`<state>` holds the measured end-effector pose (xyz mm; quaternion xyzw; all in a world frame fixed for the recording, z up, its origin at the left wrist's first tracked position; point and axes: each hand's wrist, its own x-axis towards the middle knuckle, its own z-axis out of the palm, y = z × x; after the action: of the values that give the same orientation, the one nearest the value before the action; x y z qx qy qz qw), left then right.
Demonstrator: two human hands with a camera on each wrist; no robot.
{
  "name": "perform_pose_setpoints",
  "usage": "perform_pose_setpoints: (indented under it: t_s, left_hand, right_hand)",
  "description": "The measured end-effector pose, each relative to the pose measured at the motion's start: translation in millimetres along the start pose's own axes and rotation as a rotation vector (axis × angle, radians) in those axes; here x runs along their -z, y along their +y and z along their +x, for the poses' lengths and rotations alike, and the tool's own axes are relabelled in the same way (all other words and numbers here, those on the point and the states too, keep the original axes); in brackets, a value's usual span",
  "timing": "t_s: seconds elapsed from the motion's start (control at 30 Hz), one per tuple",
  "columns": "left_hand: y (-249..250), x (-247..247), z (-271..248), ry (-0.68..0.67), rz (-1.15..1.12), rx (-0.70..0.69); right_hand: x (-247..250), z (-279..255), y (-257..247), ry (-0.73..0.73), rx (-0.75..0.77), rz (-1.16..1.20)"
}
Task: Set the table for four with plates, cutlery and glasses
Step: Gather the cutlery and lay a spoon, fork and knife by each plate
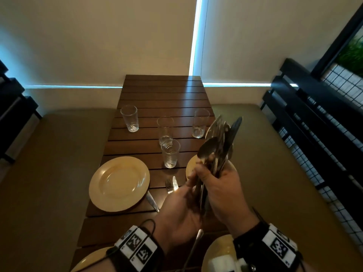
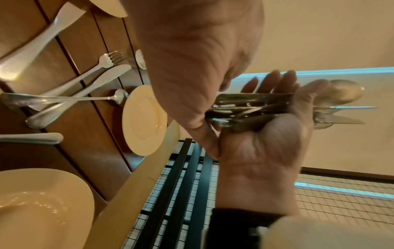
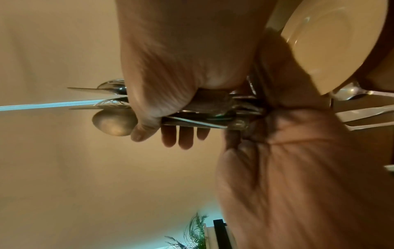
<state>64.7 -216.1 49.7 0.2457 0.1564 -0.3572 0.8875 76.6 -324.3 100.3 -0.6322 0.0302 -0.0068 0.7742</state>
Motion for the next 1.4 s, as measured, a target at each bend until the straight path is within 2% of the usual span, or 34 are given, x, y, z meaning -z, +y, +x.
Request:
perform_pose_setpoints:
  t_s: [0.1, 0.23, 0.4, 0.43, 0.5, 0.7, 0.77, 0.83, 0.93, 1.03, 1.13, 1.4]
  left_hand:
    - [4.4, 5.1, 3.4, 0.012, 0.001, 0.077]
    - [6.3, 3.9, 0.6, 0.002, 0.046, 0.130]
    - [4.4, 18.9, 3.2, -0.015, -0.006, 0.142]
    - [1.6, 24.6, 4.7, -0.010, 0.040, 0.160]
    - [-4.3, 38.8, 6.6, 0.057, 0.318, 0.200]
    - [10.0, 110.2, 8.2, 0.444, 1.700, 0.094]
    - [22.7, 131.8, 16.7, 0.605, 1.933, 0.056]
    - [28.4, 143.2, 27.2, 0.749, 1.939, 0.067]
    - [22.9, 148.4, 45.0, 0.839, 1.863, 0.180]
    - [13.3, 156.1, 59.7, 0.859, 1.817, 0.207]
    - [12.0, 157.9, 67.4, 0.903, 1.709, 0.177]
    - [6.4, 133.0, 90.1, 0.915, 1.594, 0.135]
  right_hand:
    - [-3.6, -2.2, 8.7, 0.066, 0.035, -0.073]
    - [-5.9, -9.7, 21.5, 0.067, 0.144, -0.223]
    - [-6.6, -10.1, 32.1, 0.024, -0.080, -0.142]
    - [-6.0, -8.8, 33.3, 0.040, -0.127, -0.101]
    - [-1.3, -8.5, 34.0, 0.084, -0.225, 0.028]
    - [54.0, -30.2, 44.5, 0.117, -0.432, 0.023]
    - [72.1, -41.5, 52.5, 0.142, -0.498, 0.013]
    - [88.6, -53.3, 61.0, 0.170, -0.566, -0.020]
    - [108.4, -66.4, 69.6, 0.173, -0.640, -0.114]
    - [125.0, -76.3, 73.6, 0.175, -0.690, -0.151]
    - [142.4, -81.7, 78.4, 0.166, -0.720, -0.182]
    - [166.4, -78.6, 76.7, 0.182, -0.721, -0.174]
